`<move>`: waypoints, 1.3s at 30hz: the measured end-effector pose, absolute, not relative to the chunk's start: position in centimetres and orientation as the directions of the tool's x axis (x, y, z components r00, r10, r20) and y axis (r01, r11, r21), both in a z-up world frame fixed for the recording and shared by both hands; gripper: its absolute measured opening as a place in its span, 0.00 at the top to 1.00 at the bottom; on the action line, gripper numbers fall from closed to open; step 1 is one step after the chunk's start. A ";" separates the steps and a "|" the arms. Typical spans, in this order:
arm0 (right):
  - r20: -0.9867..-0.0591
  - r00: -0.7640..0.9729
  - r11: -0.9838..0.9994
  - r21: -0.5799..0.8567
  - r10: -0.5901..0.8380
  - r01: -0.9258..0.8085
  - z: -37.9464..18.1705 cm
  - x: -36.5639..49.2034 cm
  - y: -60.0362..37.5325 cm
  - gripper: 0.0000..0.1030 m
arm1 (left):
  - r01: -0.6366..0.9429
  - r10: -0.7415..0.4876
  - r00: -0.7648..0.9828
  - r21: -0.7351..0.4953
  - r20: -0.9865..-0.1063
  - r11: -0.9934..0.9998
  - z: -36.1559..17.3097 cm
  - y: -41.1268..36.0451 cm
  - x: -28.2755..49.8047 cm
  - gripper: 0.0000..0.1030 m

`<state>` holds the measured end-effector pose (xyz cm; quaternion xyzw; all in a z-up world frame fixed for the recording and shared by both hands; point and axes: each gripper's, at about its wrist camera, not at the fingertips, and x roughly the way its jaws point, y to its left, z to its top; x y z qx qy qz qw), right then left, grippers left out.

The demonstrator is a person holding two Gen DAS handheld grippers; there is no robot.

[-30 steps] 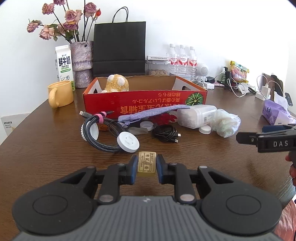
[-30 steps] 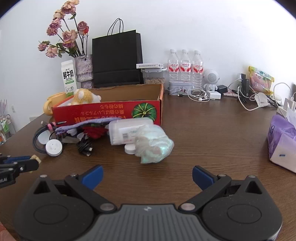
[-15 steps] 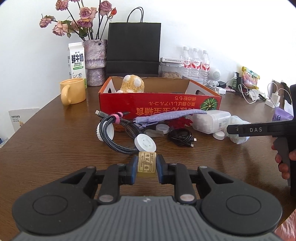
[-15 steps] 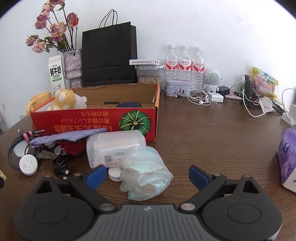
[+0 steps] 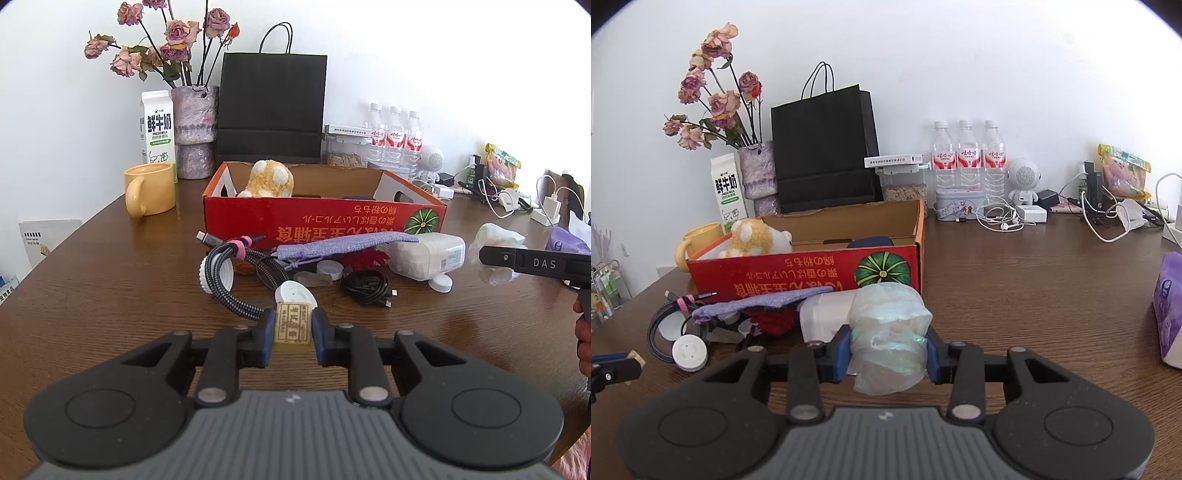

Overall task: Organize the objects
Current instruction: 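Grasp the crumpled translucent plastic bag with the right gripper while the left holds the gold block, then lower the gold block and plastic bag into the box and open both grippers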

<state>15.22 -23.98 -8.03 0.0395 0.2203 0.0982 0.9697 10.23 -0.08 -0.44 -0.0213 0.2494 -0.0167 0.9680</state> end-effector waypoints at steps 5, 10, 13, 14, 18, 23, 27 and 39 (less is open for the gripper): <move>-0.374 0.898 0.972 0.118 0.232 -0.202 -6.7 14.9 -23.4 0.63 | 0.021 -0.039 0.893 -0.043 -0.449 0.999 0.8 -0.1 10.9 0.79; -0.340 0.905 0.967 0.109 0.255 -0.232 -5.3 15.6 -22.2 0.63 | 0.028 -0.042 0.914 -0.039 -0.405 0.999 2.4 -0.4 12.1 0.79; -0.323 0.907 0.963 0.107 0.270 -0.249 -4.6 16.2 -21.2 0.63 | 0.035 -0.048 0.924 -0.042 -0.380 0.999 3.2 -0.7 13.1 0.79; -0.317 0.907 0.961 0.104 0.277 -0.257 -4.3 16.5 -20.8 0.63 | 0.037 -0.051 0.926 -0.044 -0.373 0.998 3.5 -0.8 13.4 0.79; -0.293 0.908 0.954 0.090 0.300 -0.286 -3.4 17.6 -19.1 0.63 | 0.042 -0.057 0.937 -0.051 -0.345 0.998 4.5 -1.1 14.9 0.79; -0.274 0.907 0.947 0.097 0.320 -0.305 -2.6 19.8 -17.4 0.63 | 0.047 -0.059 0.948 -0.047 -0.312 0.998 5.6 -1.5 16.8 0.79; -0.260 0.911 0.947 0.089 0.320 -0.308 -2.2 21.9 -16.1 0.63 | 0.041 -0.055 0.953 -0.054 -0.299 0.998 6.1 -1.4 18.9 0.79; -0.249 0.916 0.949 0.077 0.315 -0.305 -3.7 28.7 -14.3 0.63 | 0.019 -0.048 0.957 -0.103 -0.287 0.995 5.9 -1.9 25.5 0.79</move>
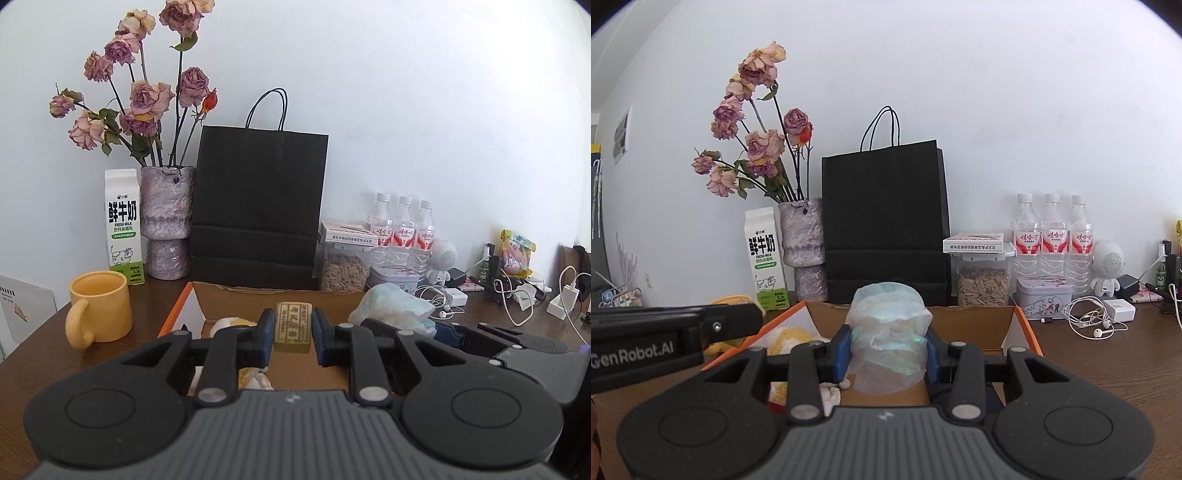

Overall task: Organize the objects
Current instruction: 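Lower the gold block and plastic bag into the box and open both grippers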

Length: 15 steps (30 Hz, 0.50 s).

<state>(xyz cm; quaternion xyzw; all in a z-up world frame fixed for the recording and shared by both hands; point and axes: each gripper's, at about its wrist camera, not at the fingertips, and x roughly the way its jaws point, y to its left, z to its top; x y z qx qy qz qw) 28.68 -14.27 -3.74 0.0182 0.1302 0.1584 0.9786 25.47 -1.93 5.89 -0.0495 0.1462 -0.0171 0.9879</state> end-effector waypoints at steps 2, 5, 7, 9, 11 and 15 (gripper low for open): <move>-0.251 0.915 0.948 0.074 0.317 -0.308 -4.3 29.3 -14.4 0.63 | 0.019 -0.050 0.955 -0.108 -0.293 0.994 5.5 -1.9 26.5 0.79; -0.245 0.917 0.949 0.094 0.316 -0.302 -5.1 30.2 -14.7 0.63 | 0.021 -0.053 0.947 -0.105 -0.317 0.994 5.1 -2.0 28.1 0.79; -0.245 0.916 0.948 0.108 0.318 -0.301 -5.4 30.8 -15.0 0.63 | 0.021 -0.053 0.942 -0.099 -0.331 0.995 4.8 -2.1 29.2 0.79; -0.248 0.917 0.949 0.106 0.313 -0.295 -5.7 31.2 -15.0 0.63 | 0.011 -0.039 0.941 -0.084 -0.336 0.996 4.5 -2.2 30.1 0.79; -0.259 0.913 0.949 0.107 0.315 -0.297 -5.9 31.4 -15.0 0.63 | 0.005 -0.034 0.939 -0.085 -0.343 0.996 4.1 -2.2 31.1 0.79; -0.281 0.910 0.952 0.108 0.306 -0.286 -6.3 31.6 -15.0 0.63 | 0.018 -0.046 0.929 -0.080 -0.367 0.997 3.3 -2.2 32.2 0.79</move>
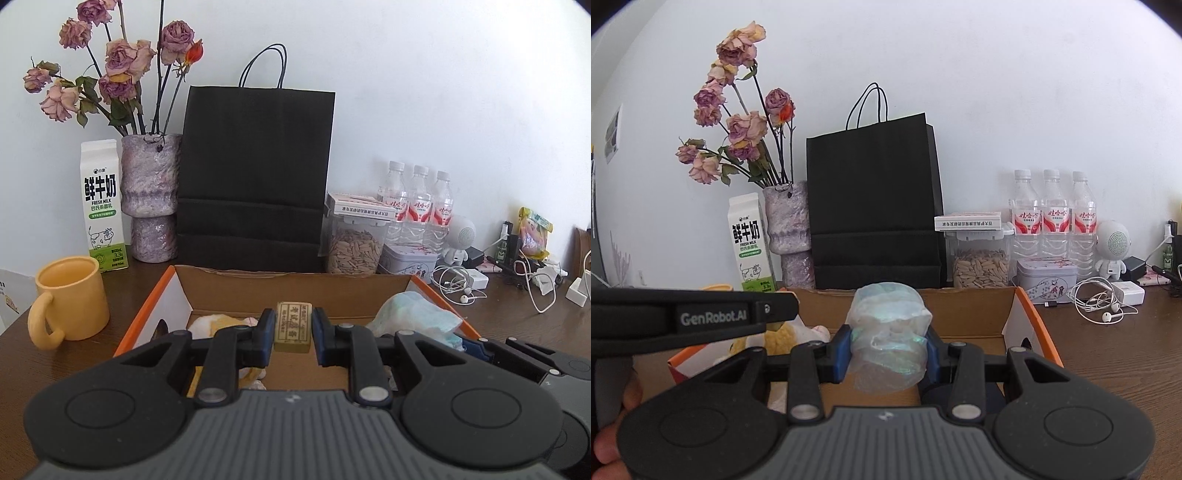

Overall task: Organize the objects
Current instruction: 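Lower the gold block and plastic bag into the box and open both grippers, then withdraw both grippers from the box toward the table items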

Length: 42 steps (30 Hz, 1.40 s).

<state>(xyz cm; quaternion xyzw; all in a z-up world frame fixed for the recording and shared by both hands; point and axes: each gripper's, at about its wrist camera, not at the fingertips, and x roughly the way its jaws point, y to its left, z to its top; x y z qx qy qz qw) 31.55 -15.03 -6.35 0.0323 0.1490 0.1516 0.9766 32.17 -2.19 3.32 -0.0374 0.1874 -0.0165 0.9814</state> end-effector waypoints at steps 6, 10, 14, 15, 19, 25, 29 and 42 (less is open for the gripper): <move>-0.304 0.908 0.958 0.095 0.288 -0.272 -6.7 31.7 -15.1 0.63 | 0.019 -0.047 0.926 -0.079 -0.374 0.997 2.9 -2.0 32.2 0.79; -0.316 0.909 0.962 0.089 0.273 -0.258 -6.9 31.9 -15.0 0.63 | 0.018 -0.040 0.928 -0.065 -0.369 0.998 2.9 -2.2 32.2 0.79; -0.329 0.906 0.964 0.085 0.265 -0.251 -7.0 32.0 -15.0 0.60 | -0.001 -0.019 0.929 -0.054 -0.371 0.999 2.7 -2.4 32.3 0.77; -0.335 0.905 0.965 0.082 0.261 -0.248 -7.0 32.1 -15.0 0.56 | -0.004 -0.016 0.930 -0.053 -0.367 0.999 2.7 -2.3 32.3 0.70; -0.347 0.912 0.975 0.077 0.221 -0.207 -7.0 32.2 -15.2 0.38 | -0.044 0.026 0.941 -0.046 -0.338 0.998 3.0 -2.3 31.9 0.03; -0.335 0.920 0.979 0.084 0.203 -0.186 -6.9 31.9 -15.6 0.15 | -0.071 0.046 0.946 -0.066 -0.322 0.995 3.0 -1.9 31.8 0.00; -0.331 0.922 0.980 0.084 0.200 -0.183 -6.8 31.7 -15.7 0.15 | -0.077 0.051 0.943 -0.067 -0.329 0.995 2.8 -1.8 31.8 0.00; -0.317 0.927 0.979 0.075 0.202 -0.188 -6.5 30.4 -15.7 0.13 | -0.051 0.022 0.963 -0.100 -0.270 0.994 2.5 -1.5 30.1 0.00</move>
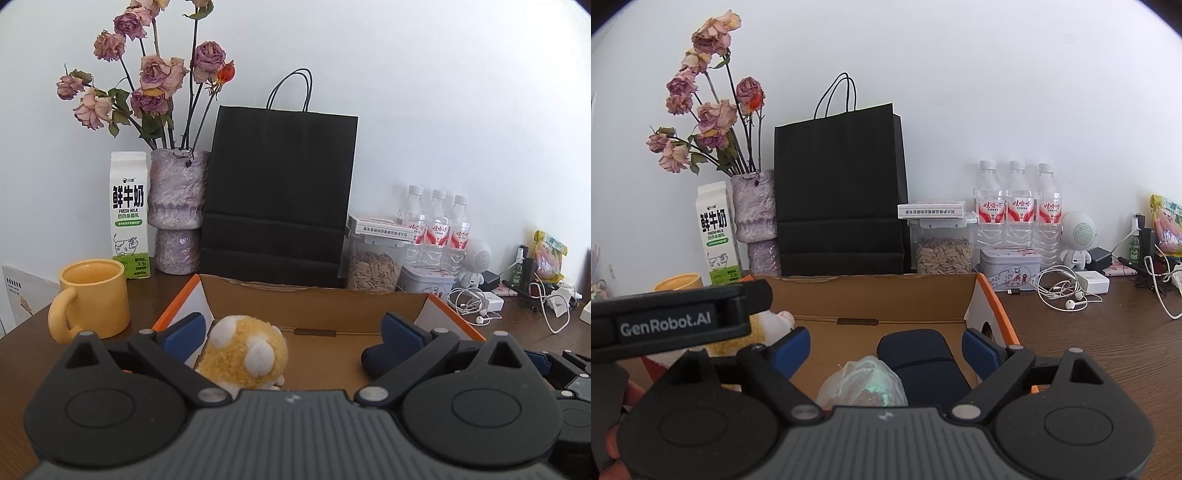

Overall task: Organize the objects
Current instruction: 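Withdraw both grippers from the box toward the table items, then grasp the white plastic container with the right gripper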

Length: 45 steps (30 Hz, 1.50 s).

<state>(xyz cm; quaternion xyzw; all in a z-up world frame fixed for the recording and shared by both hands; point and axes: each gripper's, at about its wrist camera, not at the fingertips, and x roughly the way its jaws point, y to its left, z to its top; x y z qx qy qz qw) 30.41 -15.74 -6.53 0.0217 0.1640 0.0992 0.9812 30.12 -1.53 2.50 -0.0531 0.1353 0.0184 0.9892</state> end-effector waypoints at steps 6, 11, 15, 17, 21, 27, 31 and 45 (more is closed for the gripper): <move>-0.322 0.923 0.978 0.055 0.209 -0.202 -6.7 29.0 -15.8 0.05 | -0.040 0.018 0.968 -0.084 -0.252 0.996 1.9 -0.9 28.1 0.00; -0.329 0.919 0.976 0.048 0.216 -0.212 -6.7 27.7 -16.1 0.03 | -0.026 0.008 0.974 -0.077 -0.227 0.997 2.0 -0.2 26.1 0.00; -0.335 0.917 0.976 0.040 0.215 -0.215 -6.9 26.6 -16.5 0.02 | -0.020 0.007 0.972 -0.051 -0.233 0.999 1.4 0.0 24.7 0.00; -0.342 0.915 0.976 0.026 0.213 -0.218 -7.1 26.1 -16.6 0.02 | -0.017 0.004 0.971 -0.051 -0.241 0.999 1.1 0.2 24.1 0.00; -0.350 0.913 0.976 0.015 0.208 -0.216 -7.5 24.9 -16.8 0.02 | -0.013 0.000 0.971 -0.053 -0.240 0.998 0.7 0.6 23.0 0.00; -0.383 0.903 0.979 0.011 0.194 -0.205 -8.3 23.2 -17.6 0.02 | -0.038 0.018 0.966 -0.073 -0.256 0.997 0.1 1.7 21.5 0.00; -0.403 0.893 0.978 0.031 0.199 -0.204 -8.9 22.0 -18.2 0.02 | -0.052 0.024 0.959 -0.088 -0.284 0.995 -0.3 2.4 20.6 0.00; -0.441 0.877 0.981 0.064 0.191 -0.182 -9.6 19.1 -19.7 0.01 | -0.083 0.045 0.937 -0.098 -0.345 0.992 -1.5 3.4 17.4 0.00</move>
